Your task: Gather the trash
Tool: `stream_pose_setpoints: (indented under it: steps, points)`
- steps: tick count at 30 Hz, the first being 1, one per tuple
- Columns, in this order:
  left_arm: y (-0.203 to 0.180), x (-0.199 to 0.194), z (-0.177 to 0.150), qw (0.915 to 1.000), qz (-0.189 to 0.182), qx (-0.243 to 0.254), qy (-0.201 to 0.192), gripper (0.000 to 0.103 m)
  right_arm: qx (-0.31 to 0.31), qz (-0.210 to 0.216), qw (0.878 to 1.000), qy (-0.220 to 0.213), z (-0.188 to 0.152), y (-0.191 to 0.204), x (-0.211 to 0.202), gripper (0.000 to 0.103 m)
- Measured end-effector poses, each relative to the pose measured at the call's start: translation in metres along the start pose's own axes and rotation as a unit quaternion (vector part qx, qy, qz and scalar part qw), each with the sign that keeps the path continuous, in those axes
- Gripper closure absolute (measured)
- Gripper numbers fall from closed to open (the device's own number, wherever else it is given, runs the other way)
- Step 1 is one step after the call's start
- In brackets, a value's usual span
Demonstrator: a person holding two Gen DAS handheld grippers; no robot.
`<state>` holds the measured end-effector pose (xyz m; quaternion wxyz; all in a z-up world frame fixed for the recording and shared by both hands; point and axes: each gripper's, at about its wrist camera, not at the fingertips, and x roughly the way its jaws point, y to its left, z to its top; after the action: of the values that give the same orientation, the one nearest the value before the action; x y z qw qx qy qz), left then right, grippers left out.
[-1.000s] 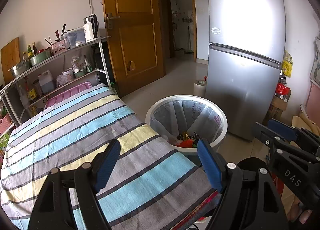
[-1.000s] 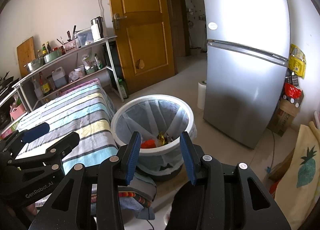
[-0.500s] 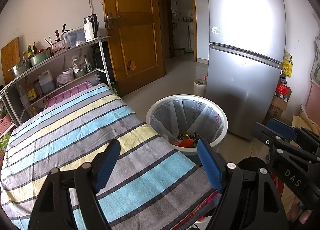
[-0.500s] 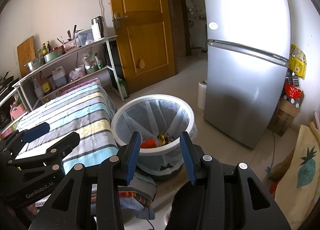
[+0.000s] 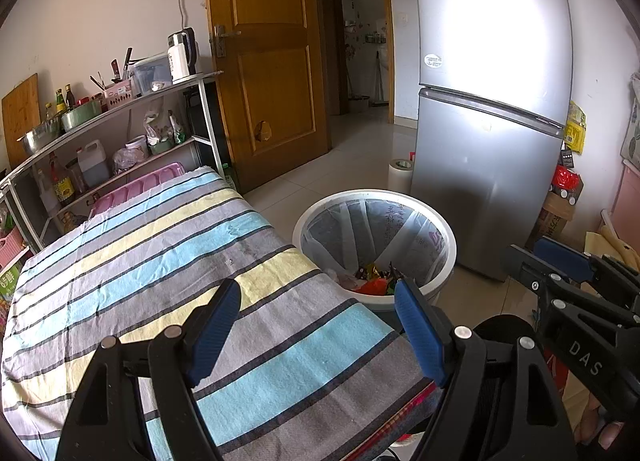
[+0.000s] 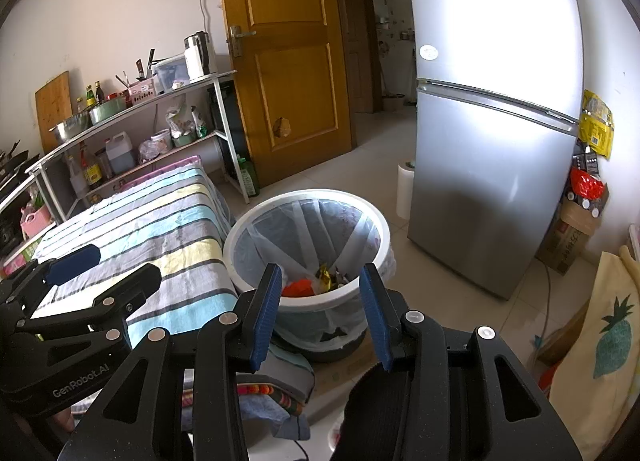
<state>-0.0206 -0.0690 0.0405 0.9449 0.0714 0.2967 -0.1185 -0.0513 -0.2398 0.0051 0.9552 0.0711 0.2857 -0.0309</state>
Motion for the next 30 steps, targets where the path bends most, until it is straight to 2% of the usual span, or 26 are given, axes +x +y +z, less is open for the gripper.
stream_pose_setpoints:
  steps: [30]
  points:
    - [0.0002,-0.0004,0.0001,1.0000,0.000,0.000,0.000,0.022,-0.002,0.002,1.000,0.000,0.0001,0.0031,-0.0007,0.061]
